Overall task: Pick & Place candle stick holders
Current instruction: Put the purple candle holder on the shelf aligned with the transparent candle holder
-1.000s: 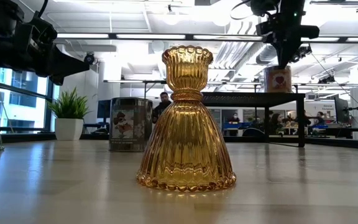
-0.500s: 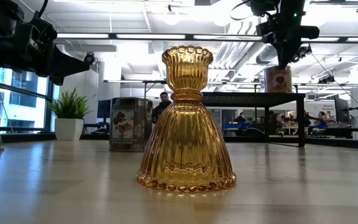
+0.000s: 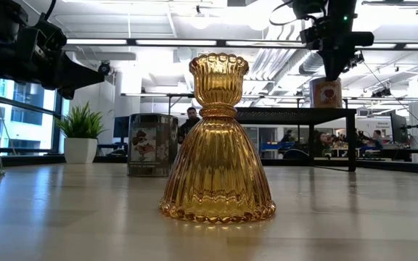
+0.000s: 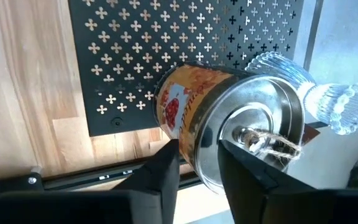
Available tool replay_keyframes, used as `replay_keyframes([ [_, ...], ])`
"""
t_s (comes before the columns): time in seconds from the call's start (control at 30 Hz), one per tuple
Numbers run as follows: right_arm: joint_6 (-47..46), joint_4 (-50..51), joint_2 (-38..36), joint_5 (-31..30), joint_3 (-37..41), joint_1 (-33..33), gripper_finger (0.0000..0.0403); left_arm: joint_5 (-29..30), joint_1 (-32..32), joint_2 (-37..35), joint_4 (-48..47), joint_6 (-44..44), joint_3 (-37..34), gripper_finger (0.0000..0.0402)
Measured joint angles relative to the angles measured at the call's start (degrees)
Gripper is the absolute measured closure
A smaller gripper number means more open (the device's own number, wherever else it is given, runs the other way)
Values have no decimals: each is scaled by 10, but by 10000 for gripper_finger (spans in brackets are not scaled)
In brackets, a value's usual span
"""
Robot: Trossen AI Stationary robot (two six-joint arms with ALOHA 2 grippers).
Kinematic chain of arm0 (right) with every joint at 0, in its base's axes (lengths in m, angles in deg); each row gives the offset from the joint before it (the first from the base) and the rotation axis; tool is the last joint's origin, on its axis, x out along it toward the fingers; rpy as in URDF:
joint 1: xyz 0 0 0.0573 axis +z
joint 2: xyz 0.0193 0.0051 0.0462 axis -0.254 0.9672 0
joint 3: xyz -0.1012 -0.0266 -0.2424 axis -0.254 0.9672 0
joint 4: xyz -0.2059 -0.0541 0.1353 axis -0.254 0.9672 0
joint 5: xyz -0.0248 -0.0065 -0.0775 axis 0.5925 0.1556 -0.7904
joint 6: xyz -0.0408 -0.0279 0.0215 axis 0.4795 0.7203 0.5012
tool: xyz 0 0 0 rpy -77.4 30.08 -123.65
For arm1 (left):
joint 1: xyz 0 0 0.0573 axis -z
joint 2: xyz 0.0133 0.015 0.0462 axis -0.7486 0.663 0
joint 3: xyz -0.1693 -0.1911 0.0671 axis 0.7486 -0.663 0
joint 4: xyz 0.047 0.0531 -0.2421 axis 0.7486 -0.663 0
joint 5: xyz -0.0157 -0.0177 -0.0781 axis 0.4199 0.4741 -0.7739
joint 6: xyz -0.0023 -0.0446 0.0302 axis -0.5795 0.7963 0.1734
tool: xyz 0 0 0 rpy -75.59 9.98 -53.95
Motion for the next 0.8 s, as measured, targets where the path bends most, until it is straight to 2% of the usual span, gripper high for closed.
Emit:
replay_keyframes([
  [0.53,-11,-51,-16,-27,-14,43,289,0,0,0,0,0,0,401],
  [0.7,-116,-41,-34,-45,-61,72,301,0,0,0,-1,21,0,401],
  [0.8,-180,-58,-71,10,-44,97,331,-3,0,0,-4,27,0,401],
])
